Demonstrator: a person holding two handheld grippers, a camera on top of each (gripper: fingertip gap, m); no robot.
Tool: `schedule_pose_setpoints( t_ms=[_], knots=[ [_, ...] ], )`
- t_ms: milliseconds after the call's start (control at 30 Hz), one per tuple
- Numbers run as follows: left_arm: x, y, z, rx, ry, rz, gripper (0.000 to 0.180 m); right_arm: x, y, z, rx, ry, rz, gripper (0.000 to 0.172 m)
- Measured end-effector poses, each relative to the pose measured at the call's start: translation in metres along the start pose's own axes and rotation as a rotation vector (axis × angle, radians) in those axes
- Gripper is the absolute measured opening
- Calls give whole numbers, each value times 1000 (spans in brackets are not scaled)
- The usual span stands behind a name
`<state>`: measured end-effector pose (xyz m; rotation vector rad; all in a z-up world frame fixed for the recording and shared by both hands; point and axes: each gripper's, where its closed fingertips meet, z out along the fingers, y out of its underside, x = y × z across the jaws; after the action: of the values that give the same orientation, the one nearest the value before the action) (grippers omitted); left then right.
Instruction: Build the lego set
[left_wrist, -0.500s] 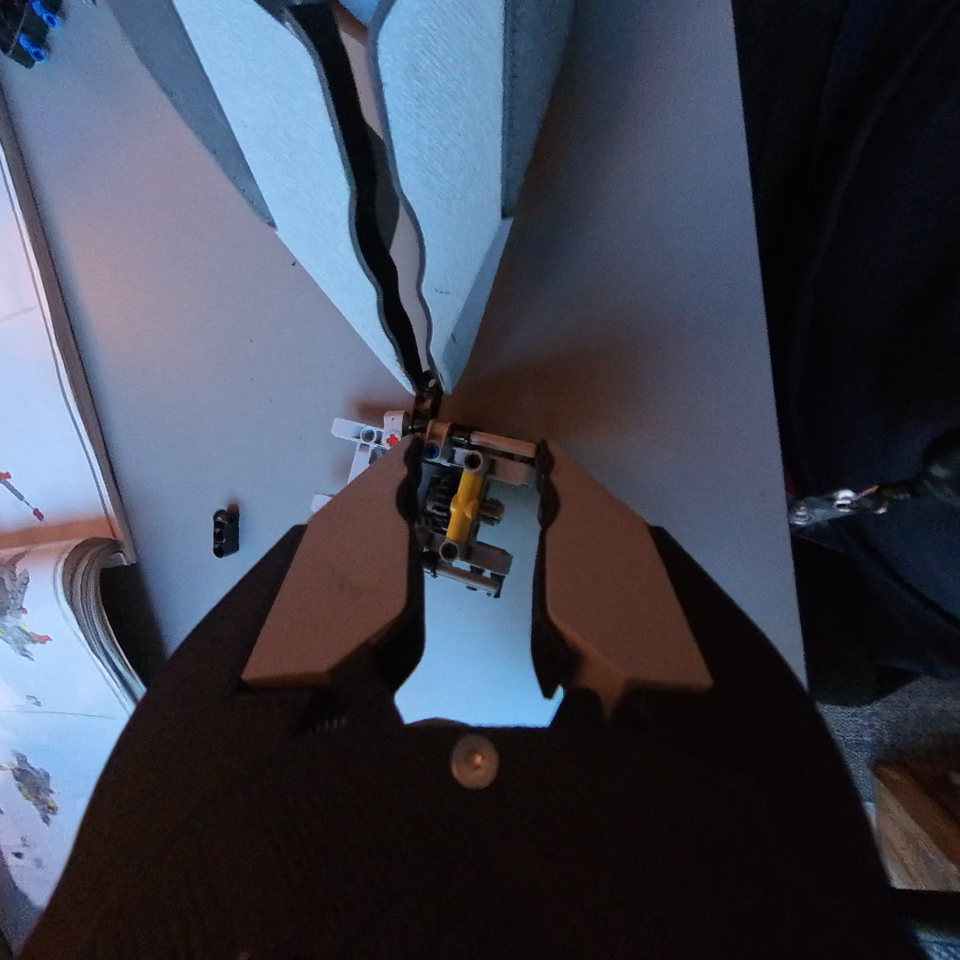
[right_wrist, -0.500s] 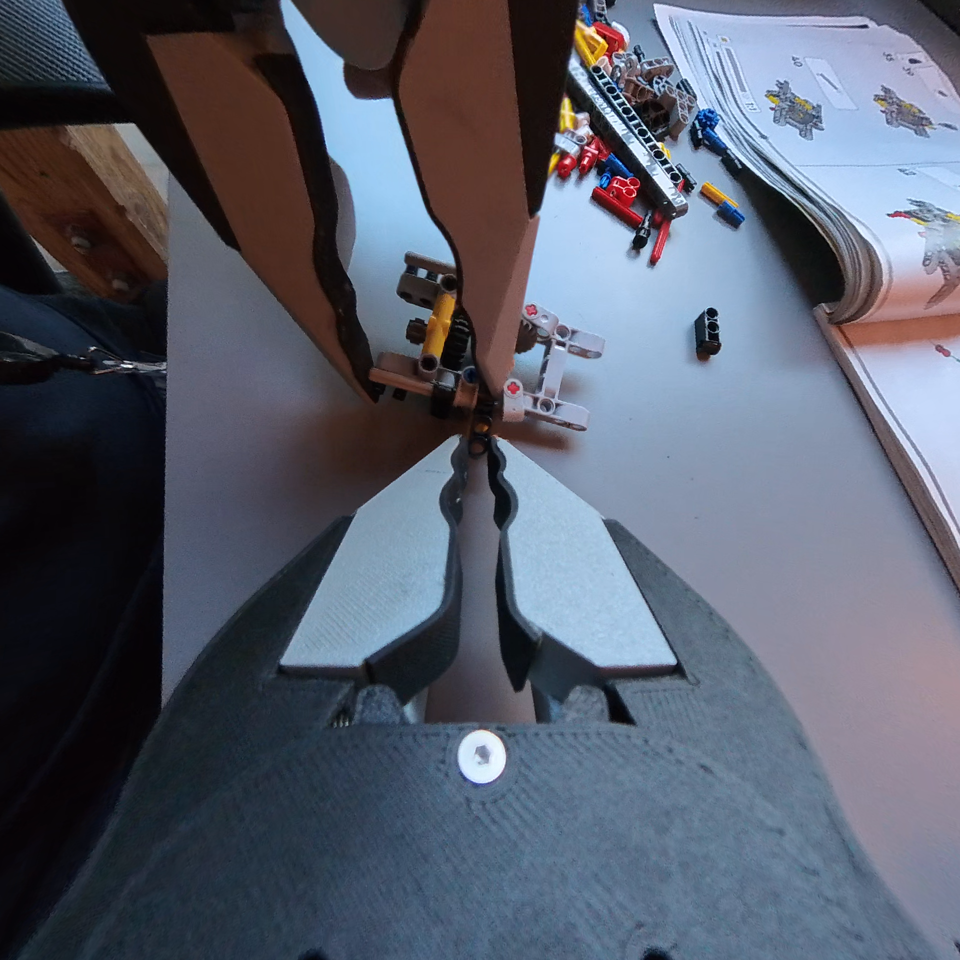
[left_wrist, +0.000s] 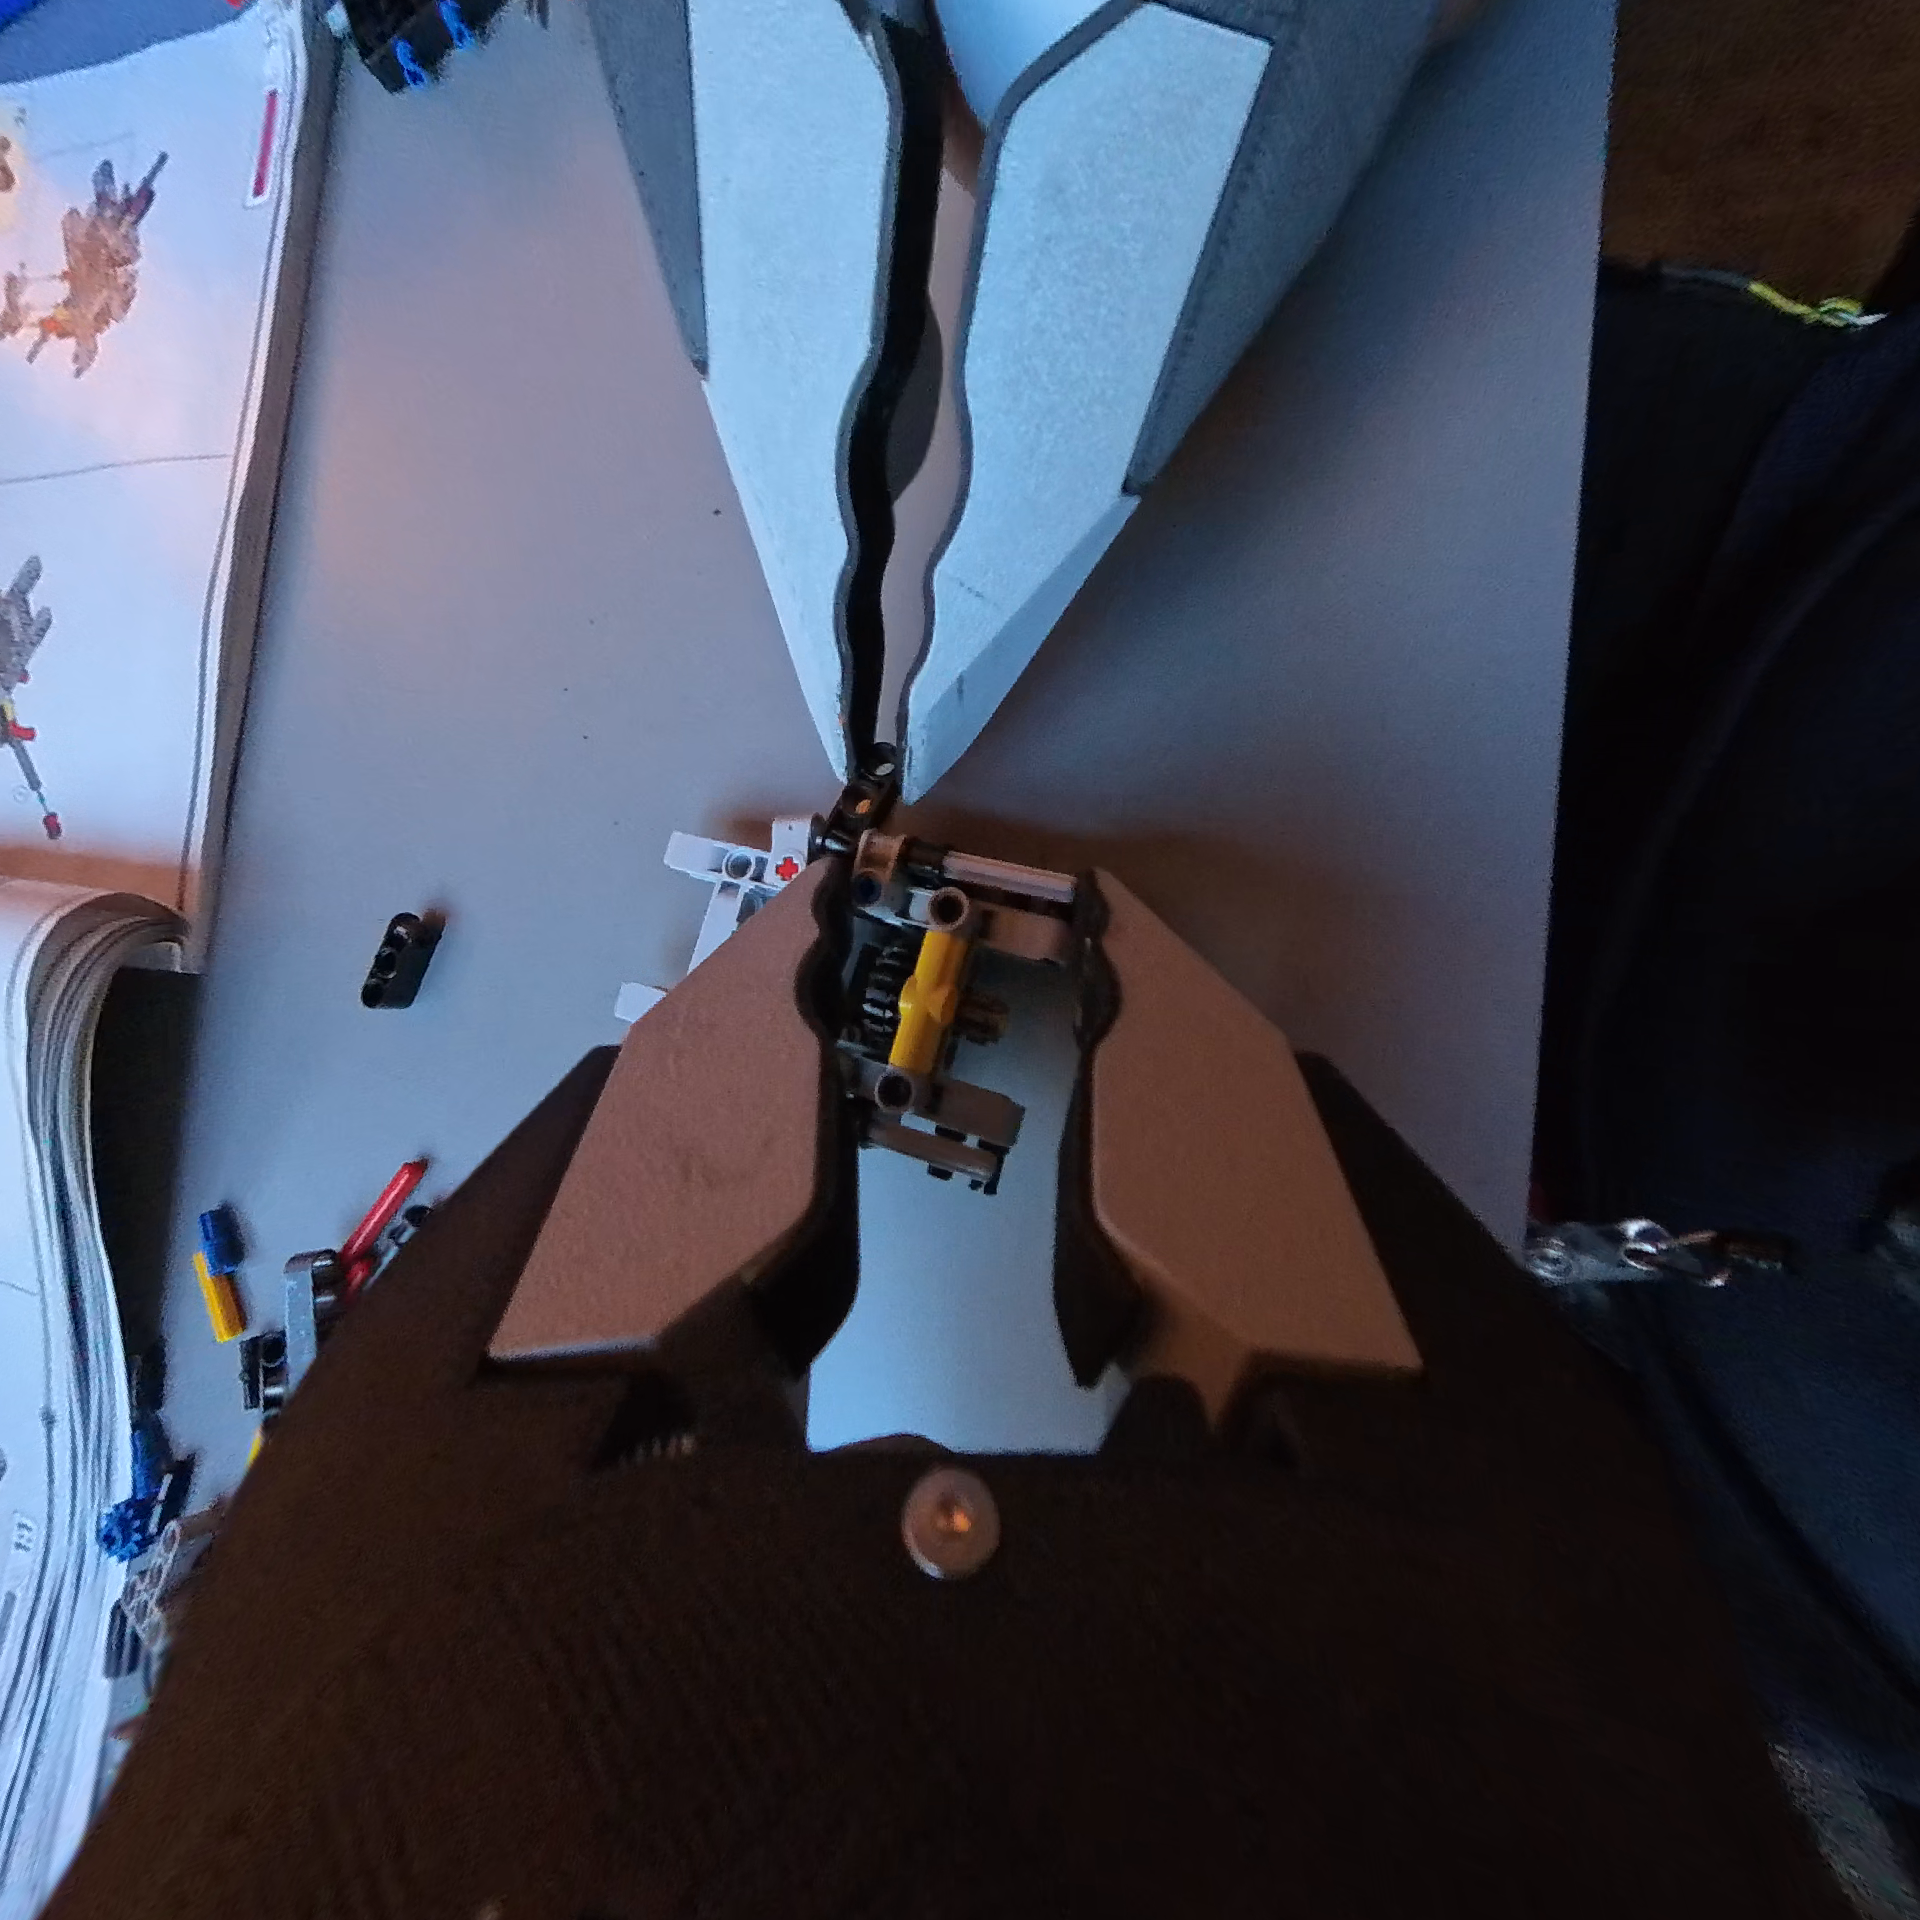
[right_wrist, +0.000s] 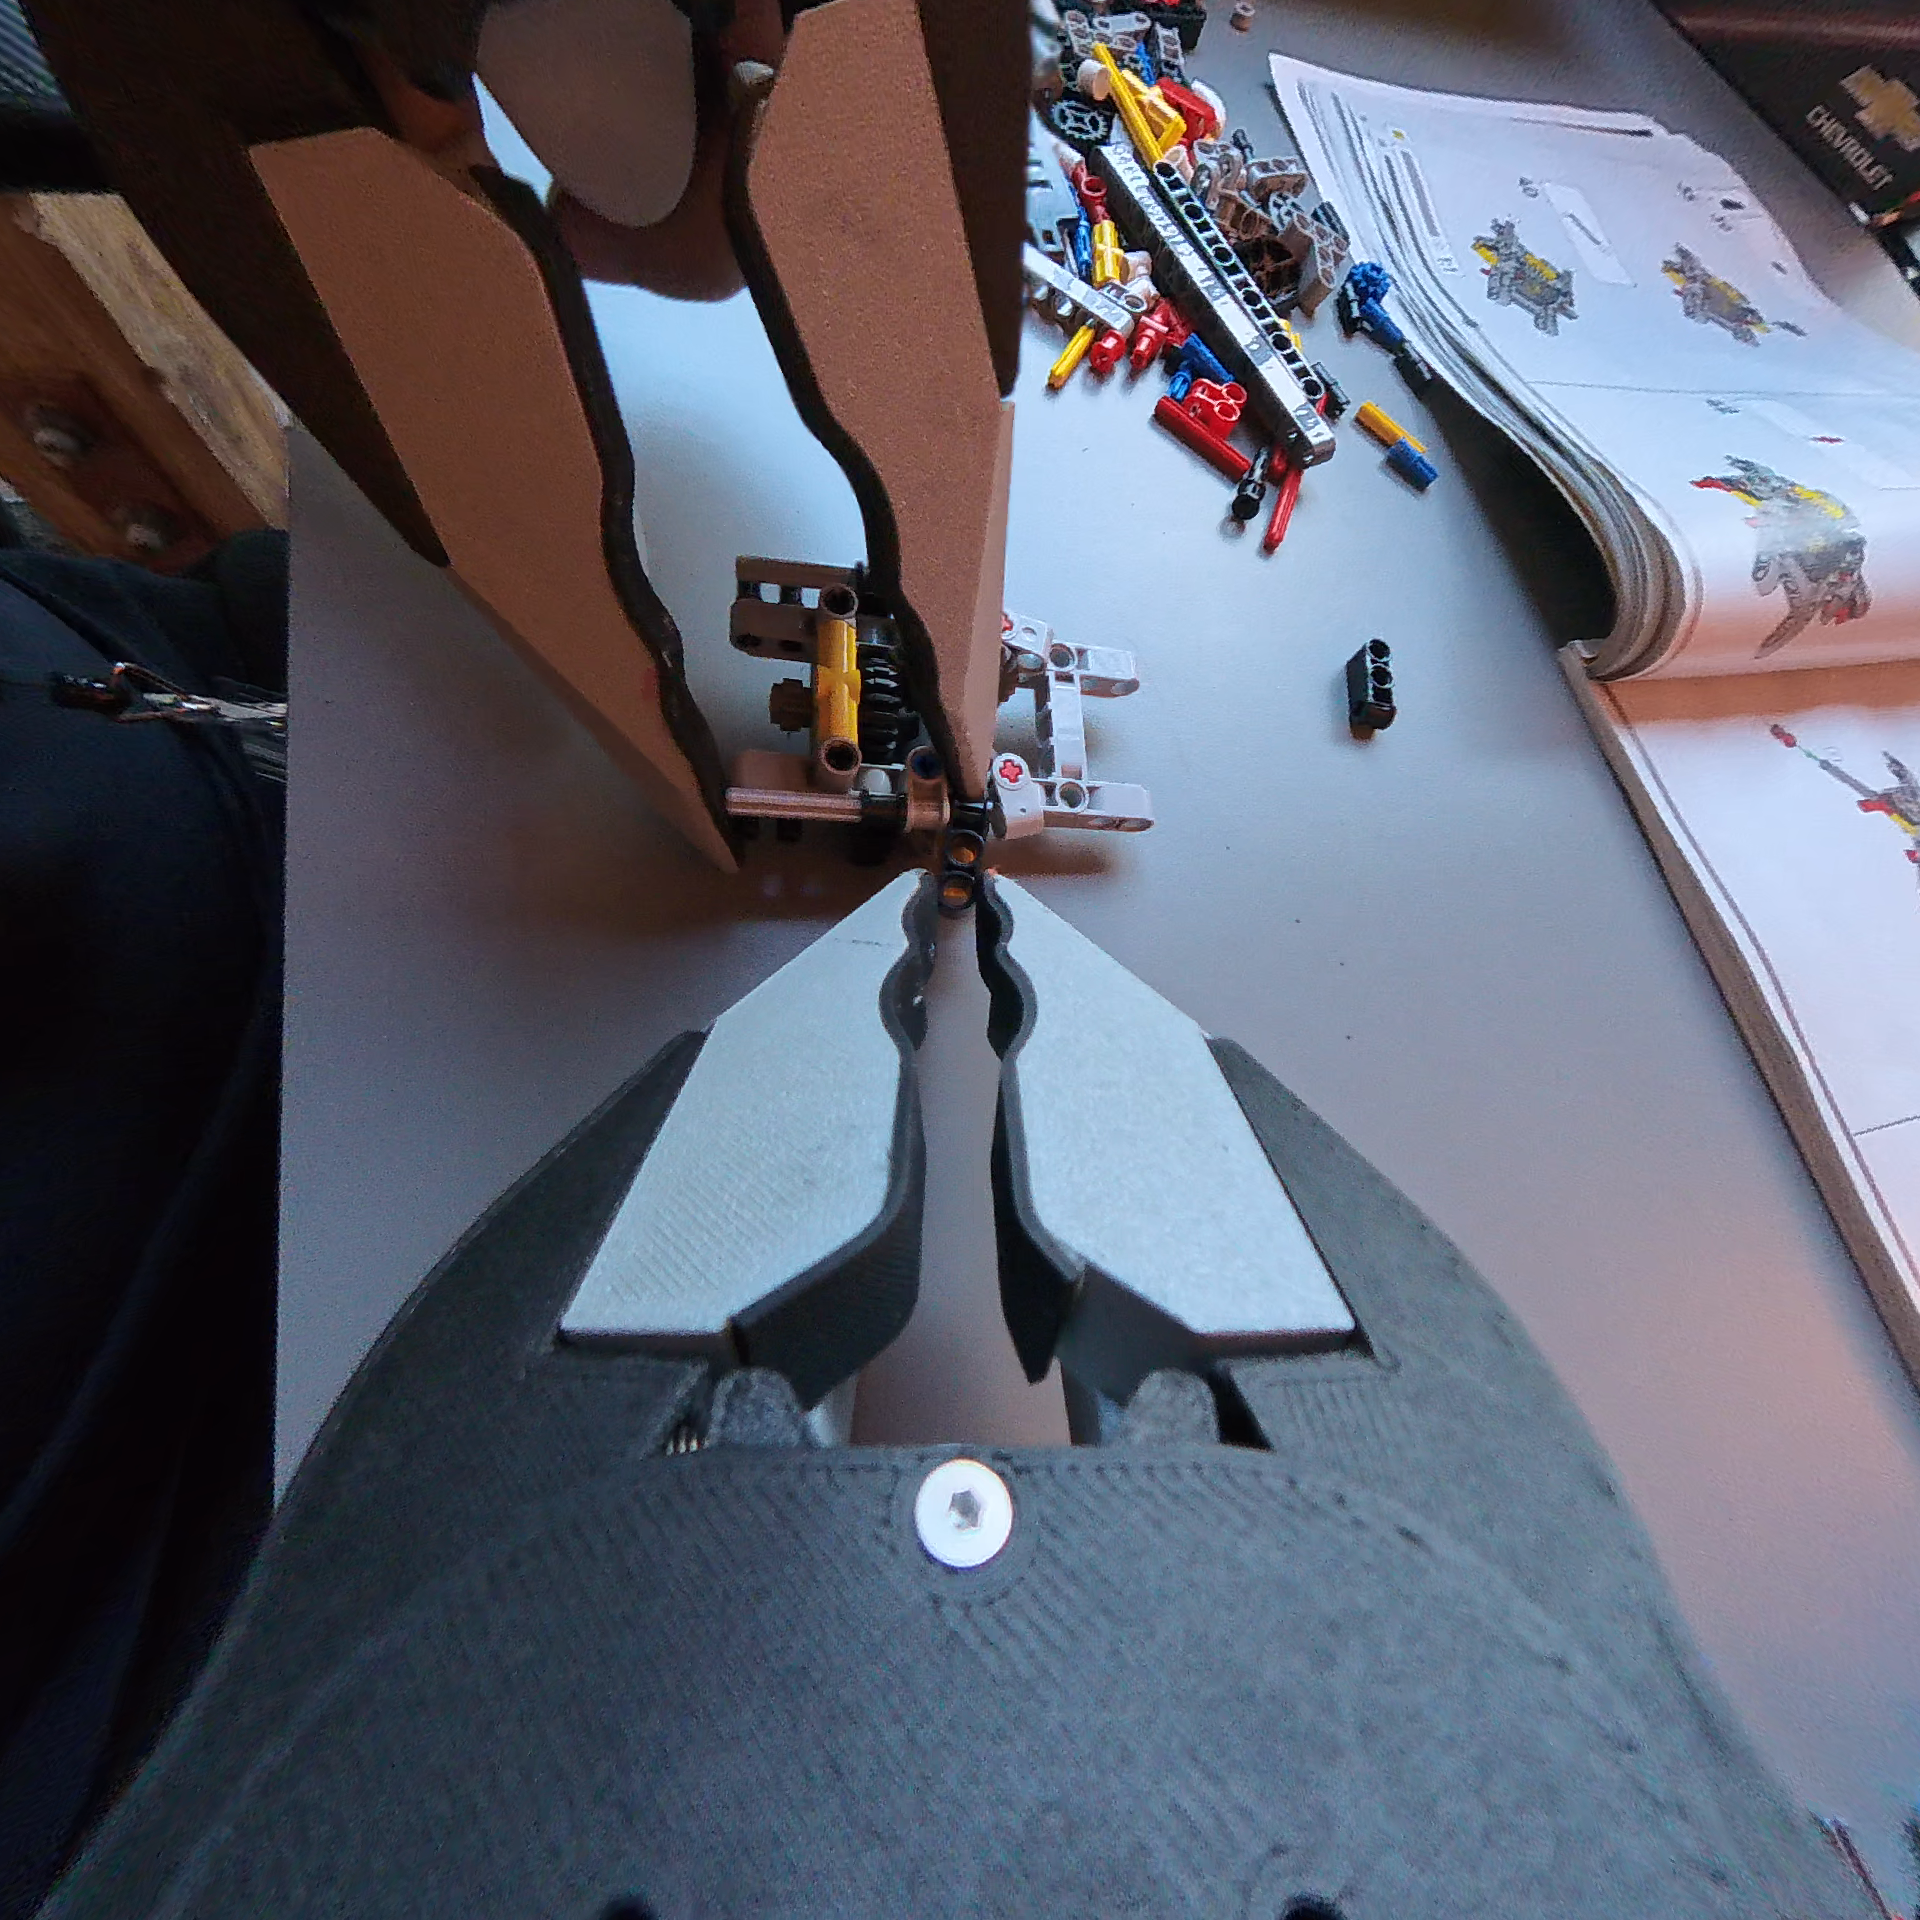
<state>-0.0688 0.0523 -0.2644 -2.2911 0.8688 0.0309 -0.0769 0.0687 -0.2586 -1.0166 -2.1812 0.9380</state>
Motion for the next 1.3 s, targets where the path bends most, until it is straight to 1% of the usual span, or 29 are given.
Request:
schedule_pose_setpoints(
  t_ms=[200, 267, 333, 367, 400, 433, 567, 633, 800, 967, 1000, 1067, 1200, 1267, 1300],
  knots=[
    [1, -3, 2, 58, -40, -15, 42, 1, 0, 0, 9, -16, 9, 4],
    [2, -5, 3, 68, -64, 7, 46, 1, 1, -2, 13, -16, 1, 4],
    [1, -5, 3, 71, -70, -24, 50, 3, 2, -4, 18, -10, -4, 4],
    [1, -5, 3, 70, -63, -44, 54, 5, 3, -5, 20, -5, -1, 4],
    [3, -4, 2, 70, -46, -64, 61, 6, 4, -6, 20, -6, 5, 5],
    [5, -3, 1, 67, -31, -82, 74, 6, 5, -6, 18, -15, 14, 5],
    [11, -1, -9, 77, -15, -112, 92, 7, 15, -4, -36, -47, 29, 4],
    [13, -1, -14, 97, -22, -113, 90, 8, 21, -2, -72, -53, 22, 4],
    [9, -1, -21, 129, -34, -127, 84, 7, 23, -4, -68, -117, 29, 5],
    [3, 1, -29, 176, -13, -197, 79, 6, 25, -7, -65, -128, 13, 5],
    [2, 1, -30, 189, -1, -216, 77, 7, 25, -7, -66, -123, 14, 7],
    [0, 1, -34, 214, 5, -242, 73, 7, 26, -8, -67, -118, 7, 5],
    [-11, 4, -39, 231, -34, -258, 52, 9, 16, -15, 5, -90, -5, 4],
    [-16, 3, -40, 238, -47, -258, 32, 10, 7, -20, 67, -76, 3, 5],
    [-16, 1, -40, 254, -38, -259, 27, 10, 0, -22, 105, -73, 7, 5]
  ],
)
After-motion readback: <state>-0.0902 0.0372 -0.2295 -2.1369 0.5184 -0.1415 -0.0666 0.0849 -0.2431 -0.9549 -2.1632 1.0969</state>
